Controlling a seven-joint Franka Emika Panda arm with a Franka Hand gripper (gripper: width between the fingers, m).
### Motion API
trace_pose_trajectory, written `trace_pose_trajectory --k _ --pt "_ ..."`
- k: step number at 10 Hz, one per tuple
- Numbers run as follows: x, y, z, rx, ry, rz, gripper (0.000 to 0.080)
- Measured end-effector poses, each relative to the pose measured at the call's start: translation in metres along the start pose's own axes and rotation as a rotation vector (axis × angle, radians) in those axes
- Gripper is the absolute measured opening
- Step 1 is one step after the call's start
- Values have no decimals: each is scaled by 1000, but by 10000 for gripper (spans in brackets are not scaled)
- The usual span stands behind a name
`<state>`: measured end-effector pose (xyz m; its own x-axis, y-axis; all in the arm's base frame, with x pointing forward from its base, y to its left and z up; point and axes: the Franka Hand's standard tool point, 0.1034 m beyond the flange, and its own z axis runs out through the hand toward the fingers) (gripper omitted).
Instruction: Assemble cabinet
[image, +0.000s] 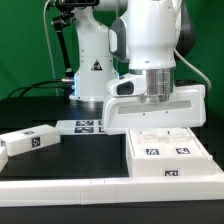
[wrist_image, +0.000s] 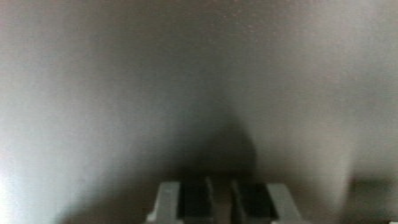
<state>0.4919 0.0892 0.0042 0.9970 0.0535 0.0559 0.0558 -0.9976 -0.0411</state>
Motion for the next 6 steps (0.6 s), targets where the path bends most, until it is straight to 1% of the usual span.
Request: trace_pose_trajectory --k 1,3,4,5,6 --pt "0 0 0 0 0 -4 13" --pt "0 -1 -1 0 -1 -12 3" --pt "2 -1 -12 -4 -12 -30 3" --pt "8 -1 -27 -6 1 -55 2" --pt "11 0 -32 -7 8 -73 2"
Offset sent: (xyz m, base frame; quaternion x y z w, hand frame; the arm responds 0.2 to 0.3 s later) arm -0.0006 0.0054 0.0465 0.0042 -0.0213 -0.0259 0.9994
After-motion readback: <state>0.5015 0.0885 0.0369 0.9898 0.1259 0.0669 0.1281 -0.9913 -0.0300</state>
